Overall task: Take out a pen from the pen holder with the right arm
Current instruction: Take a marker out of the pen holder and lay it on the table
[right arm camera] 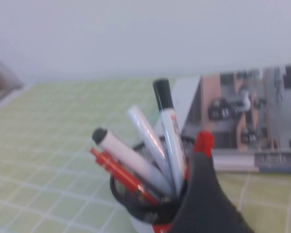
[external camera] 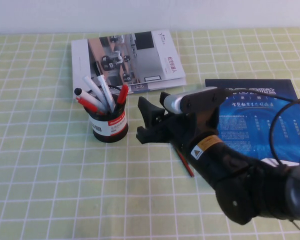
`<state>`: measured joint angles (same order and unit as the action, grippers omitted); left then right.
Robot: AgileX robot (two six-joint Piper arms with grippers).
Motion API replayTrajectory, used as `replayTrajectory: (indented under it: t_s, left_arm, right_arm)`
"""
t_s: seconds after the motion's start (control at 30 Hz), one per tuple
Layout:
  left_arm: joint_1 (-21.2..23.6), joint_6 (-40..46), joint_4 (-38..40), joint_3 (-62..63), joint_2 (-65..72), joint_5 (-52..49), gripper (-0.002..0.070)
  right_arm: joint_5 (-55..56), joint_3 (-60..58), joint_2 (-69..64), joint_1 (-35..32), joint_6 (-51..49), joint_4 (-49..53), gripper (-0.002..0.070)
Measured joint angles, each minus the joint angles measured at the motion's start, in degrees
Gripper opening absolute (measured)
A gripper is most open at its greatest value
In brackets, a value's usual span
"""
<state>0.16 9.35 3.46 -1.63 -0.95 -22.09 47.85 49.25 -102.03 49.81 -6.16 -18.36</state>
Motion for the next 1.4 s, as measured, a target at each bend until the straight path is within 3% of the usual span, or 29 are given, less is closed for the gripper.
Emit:
replayTrajectory:
  t_s: [0.13,0.4,0.73,1.4]
  left_arm:
    - [0.00,0.00,0.00,0.00,0.00,0.00,-0.0005]
    - [0.00,0.00,0.00,0.00,0.00,0.00,-0.0005]
    - [0.00,0.00,0.00,0.00,0.00,0.00,-0.0005]
    - [0.00,0.00,0.00,0.00,0.00,0.00,-0.0005]
  right_arm:
    - [5.64,2.02,-4.13,0.00,-1.34,2.96,0.0353]
    - [6.71,10.22,-10.81,-0.38,-1.46,7.38,0.0354]
    - [3.69,19.09,-16.79,-3.14,-1.55,6.73,0.0354]
    - [-2.79,25.02,-22.63,-3.49,-1.68,6.73,0.0347]
